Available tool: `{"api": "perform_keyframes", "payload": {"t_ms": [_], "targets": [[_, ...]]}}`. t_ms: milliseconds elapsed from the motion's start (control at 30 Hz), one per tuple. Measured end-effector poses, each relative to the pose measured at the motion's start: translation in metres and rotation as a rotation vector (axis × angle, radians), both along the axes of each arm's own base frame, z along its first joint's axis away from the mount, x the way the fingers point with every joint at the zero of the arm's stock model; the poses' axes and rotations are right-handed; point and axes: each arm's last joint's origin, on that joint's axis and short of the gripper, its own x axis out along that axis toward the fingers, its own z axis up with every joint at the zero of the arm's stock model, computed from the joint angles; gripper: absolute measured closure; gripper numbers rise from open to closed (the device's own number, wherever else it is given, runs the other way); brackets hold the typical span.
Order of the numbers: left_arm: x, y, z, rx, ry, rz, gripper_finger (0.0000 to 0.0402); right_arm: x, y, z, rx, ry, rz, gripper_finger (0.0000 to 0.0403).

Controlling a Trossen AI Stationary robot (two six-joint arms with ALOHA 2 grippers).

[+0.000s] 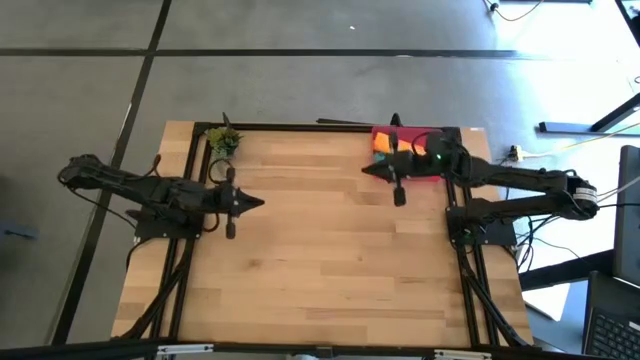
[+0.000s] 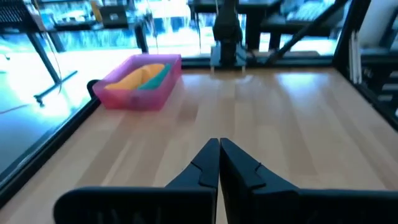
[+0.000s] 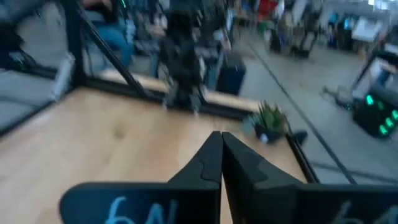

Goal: Roll microfiber towels into tight, uniform cylinder then place into a basket
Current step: Return to Home Position

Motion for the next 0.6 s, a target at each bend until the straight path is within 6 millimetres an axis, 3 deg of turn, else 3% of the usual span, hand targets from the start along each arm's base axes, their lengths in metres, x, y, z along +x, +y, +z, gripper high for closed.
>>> {"api": "perform_keyframes", "payload": {"t_ms": [233, 600], "targets": [[-0.022, 0.005, -0.027, -0.049, -0.194, -0.009, 0.0399, -0.021, 0.009, -0.036, 0.027, -0.150, 0.052, 0.0398], [-0.037, 0.009, -0.062, -0.015, -0.235, -0.017, 0.0401, -0.038, 0.015, -0.088, 0.046, -0.111, 0.079, 0.0399]]}}
